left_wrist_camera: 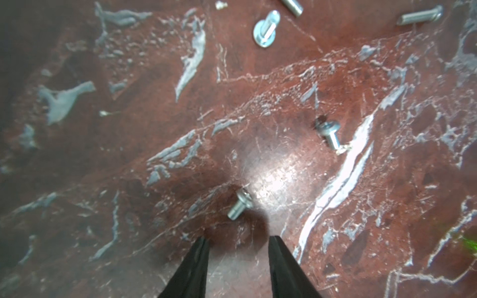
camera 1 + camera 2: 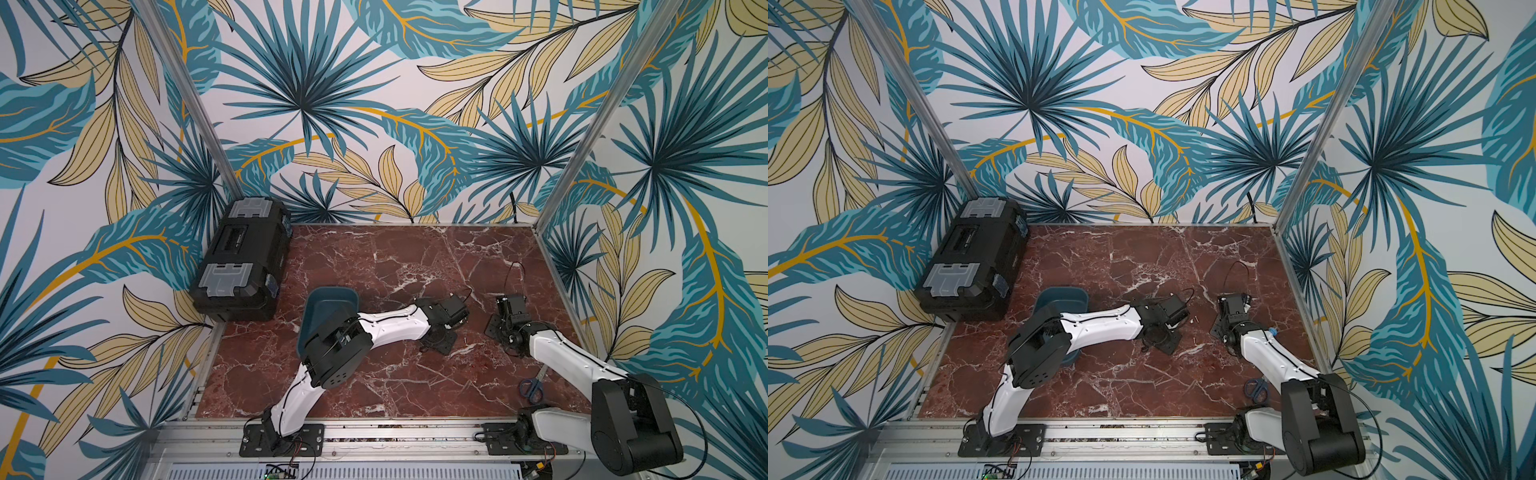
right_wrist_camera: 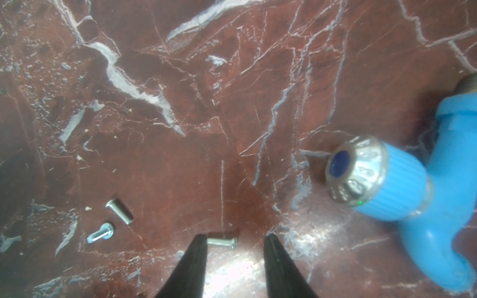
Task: Put the screws on the desktop into the storage box
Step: Pick up the screw from the center of the board.
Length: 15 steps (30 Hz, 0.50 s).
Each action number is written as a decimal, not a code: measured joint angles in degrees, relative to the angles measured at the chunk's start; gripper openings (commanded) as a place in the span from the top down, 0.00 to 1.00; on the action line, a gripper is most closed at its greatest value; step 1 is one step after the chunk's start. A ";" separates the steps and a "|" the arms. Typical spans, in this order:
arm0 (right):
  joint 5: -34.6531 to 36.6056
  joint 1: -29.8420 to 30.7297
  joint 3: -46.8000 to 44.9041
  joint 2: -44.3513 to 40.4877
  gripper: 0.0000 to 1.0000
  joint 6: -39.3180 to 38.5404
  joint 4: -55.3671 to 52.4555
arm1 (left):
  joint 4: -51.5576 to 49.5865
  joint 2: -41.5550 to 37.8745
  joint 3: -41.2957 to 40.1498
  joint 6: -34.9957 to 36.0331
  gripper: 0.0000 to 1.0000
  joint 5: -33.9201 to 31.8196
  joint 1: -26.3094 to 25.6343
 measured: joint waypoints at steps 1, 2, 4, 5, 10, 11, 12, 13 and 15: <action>-0.02 0.00 0.02 0.13 0.58 0.00 0.00 | -0.02 0.02 0.02 0.04 0.57 -0.04 0.02; -0.02 0.00 0.02 0.22 0.58 0.00 0.00 | -0.04 0.04 0.09 0.13 0.57 -0.09 0.02; -0.07 0.00 0.07 0.31 0.58 0.00 0.00 | -0.52 0.42 0.68 0.63 0.57 -0.50 0.02; -0.13 0.00 0.07 0.33 0.58 0.00 0.00 | -0.74 0.70 1.09 0.98 0.57 -0.76 0.02; -0.20 0.00 0.15 0.63 0.58 0.00 0.00 | -2.54 3.15 5.01 2.49 0.57 -2.54 0.02; -0.20 0.00 0.15 0.72 0.58 0.00 0.00 | -2.73 3.56 5.62 2.69 0.57 -2.86 0.02; -0.20 0.00 0.15 0.79 0.58 0.00 0.00 | -3.06 3.96 6.25 2.84 0.58 -3.23 0.02; -0.22 0.00 0.15 0.85 0.58 0.00 0.00 | -3.39 4.31 6.88 2.97 0.59 -3.69 0.00; -0.20 0.00 0.17 0.87 0.58 -0.02 0.00 | -4.20 4.92 7.91 3.10 0.60 -4.37 -0.02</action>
